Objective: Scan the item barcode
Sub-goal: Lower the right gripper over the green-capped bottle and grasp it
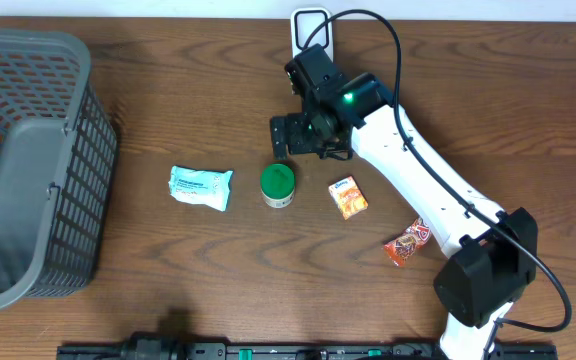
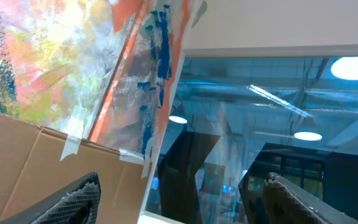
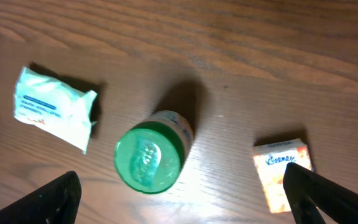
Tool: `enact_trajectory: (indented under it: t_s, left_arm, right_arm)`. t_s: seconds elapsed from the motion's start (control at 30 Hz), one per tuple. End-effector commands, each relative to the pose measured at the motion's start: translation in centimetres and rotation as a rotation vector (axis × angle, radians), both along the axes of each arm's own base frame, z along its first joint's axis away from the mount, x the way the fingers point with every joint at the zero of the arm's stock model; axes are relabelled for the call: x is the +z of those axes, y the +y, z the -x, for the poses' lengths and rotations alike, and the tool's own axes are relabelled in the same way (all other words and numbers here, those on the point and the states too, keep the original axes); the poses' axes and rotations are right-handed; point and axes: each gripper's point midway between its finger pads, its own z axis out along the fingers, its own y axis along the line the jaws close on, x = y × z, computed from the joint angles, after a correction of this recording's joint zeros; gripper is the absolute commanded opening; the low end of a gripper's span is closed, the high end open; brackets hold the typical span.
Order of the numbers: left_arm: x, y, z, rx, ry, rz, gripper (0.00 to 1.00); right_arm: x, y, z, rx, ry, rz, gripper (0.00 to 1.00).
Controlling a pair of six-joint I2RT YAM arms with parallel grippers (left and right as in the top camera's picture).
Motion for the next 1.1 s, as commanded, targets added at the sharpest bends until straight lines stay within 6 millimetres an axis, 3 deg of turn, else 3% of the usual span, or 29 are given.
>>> enact_trajectory:
  t_s: [0.0, 0.33, 0.73, 1.07]
  left_arm:
    - [0.0, 0.1, 0.5, 0.001, -0.016, 0.012, 0.84]
    - [-0.1, 0.1, 0.5, 0.001, -0.016, 0.012, 0.84]
    - [-0.1, 0.1, 0.5, 0.001, -0.016, 0.012, 0.84]
    - [-0.1, 0.1, 0.5, 0.001, -0.016, 0.012, 0.84]
  right_arm:
    - [-1.1, 1.2, 0.4, -0.047, 0.043, 0.003, 0.99]
    - [-6.4, 3.7, 2.1, -0.018, 0.141, 0.068, 0.99]
    - [-9.5, 4.2, 3.2, 0.009, 0.198, 0.121, 0.99]
    - [-13.9, 4.6, 4.7, 0.04, 0.276, 0.197, 0.99]
